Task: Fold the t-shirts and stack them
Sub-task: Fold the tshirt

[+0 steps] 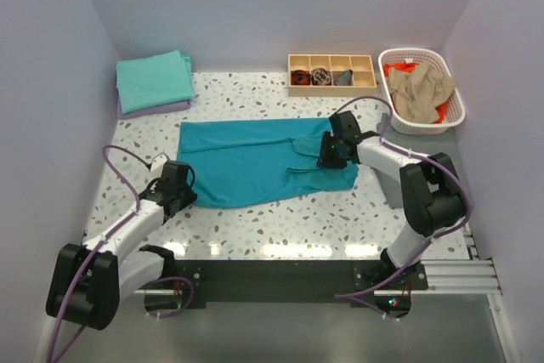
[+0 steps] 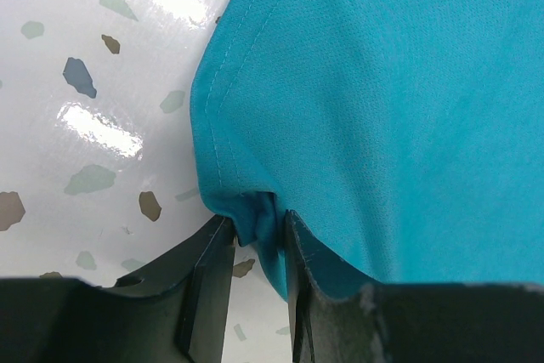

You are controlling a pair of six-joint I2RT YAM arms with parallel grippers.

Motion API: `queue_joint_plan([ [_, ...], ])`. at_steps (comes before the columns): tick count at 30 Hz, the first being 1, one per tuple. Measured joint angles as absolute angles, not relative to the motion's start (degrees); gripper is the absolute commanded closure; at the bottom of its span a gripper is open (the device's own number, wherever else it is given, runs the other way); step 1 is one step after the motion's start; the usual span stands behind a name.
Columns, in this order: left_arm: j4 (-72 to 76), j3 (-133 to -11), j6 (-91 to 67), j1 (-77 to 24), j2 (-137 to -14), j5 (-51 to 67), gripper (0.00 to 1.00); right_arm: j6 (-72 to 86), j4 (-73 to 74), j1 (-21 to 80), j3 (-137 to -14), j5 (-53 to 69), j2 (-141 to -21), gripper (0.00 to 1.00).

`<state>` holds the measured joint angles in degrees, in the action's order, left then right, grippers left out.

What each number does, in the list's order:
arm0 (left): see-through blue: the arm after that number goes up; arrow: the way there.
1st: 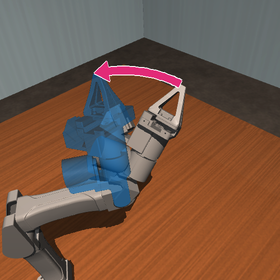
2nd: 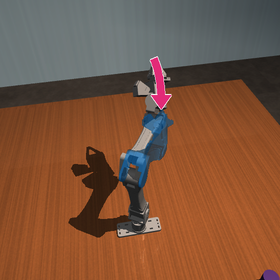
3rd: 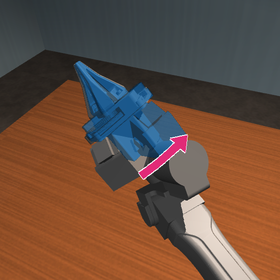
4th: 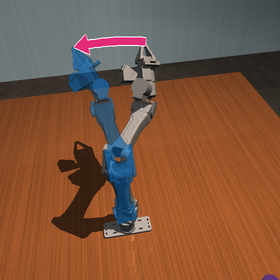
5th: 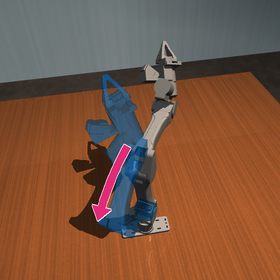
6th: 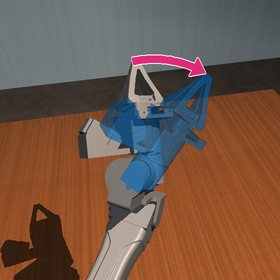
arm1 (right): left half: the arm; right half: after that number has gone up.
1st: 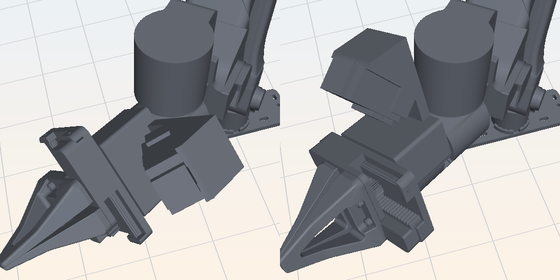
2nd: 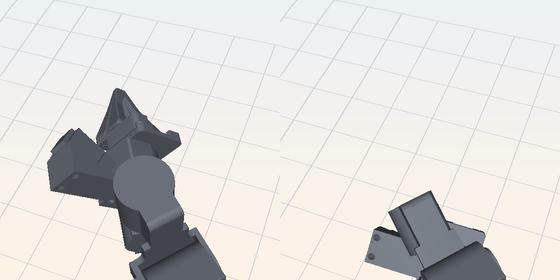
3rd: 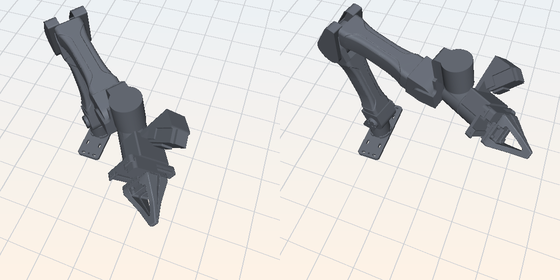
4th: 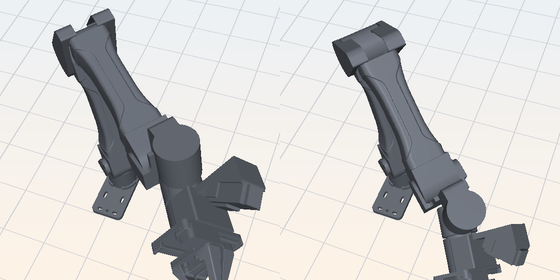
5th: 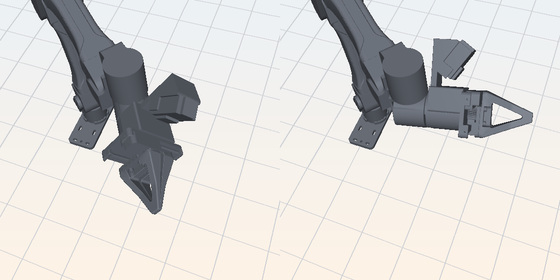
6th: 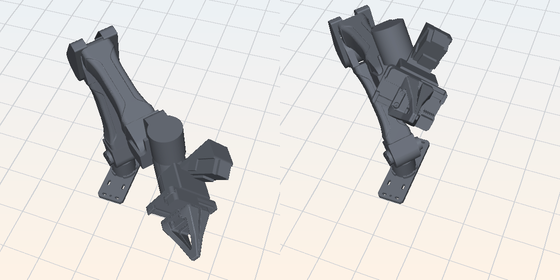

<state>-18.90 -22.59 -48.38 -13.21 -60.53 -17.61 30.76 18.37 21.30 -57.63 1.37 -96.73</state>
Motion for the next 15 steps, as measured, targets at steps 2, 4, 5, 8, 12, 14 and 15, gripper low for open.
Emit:
queue_joint_plan([
  [2, -18.9, -22.6, -48.4, -13.2, -60.5, -17.6, 0.66, 30.8, 18.4, 21.3, -57.8, 1.3, -97.2, 0.64],
  [4, -18.9, -22.6, -48.3, -13.2, -60.6, -17.6, 0.66, 30.7, 18.3, 21.3, -58.0, 1.3, -97.8, 0.65],
  [5, -18.9, -22.6, -48.3, -13.2, -60.6, -17.6, 0.66, 30.7, 18.3, 21.3, -58.0, 1.2, -98.0, 0.66],
  [8, -18.9, -22.6, -48.2, -13.2, -60.6, -17.6, 0.67, 30.6, 18.4, 21.3, -58.0, 1.2, -98.3, 0.76],
  [12, -18.9, -22.6, -48.2, -13.2, -60.6, -17.6, 0.67, 30.4, 18.2, 21.3, -58.0, 1.2, -98.3, 0.89],
  [14, -18.9, -22.6, -48.2, -13.2, -60.6, -17.6, 0.67, 30.2, 18.1, 21.3, -58.0, 1.1, -98.3, 1.0],
  [15, -18.9, -22.6, -48.2, -13.2, -60.6, -17.6, 0.68, 30.1, 18.1, 21.3, -58.0, 1.1, -98.3, 1.0],
])
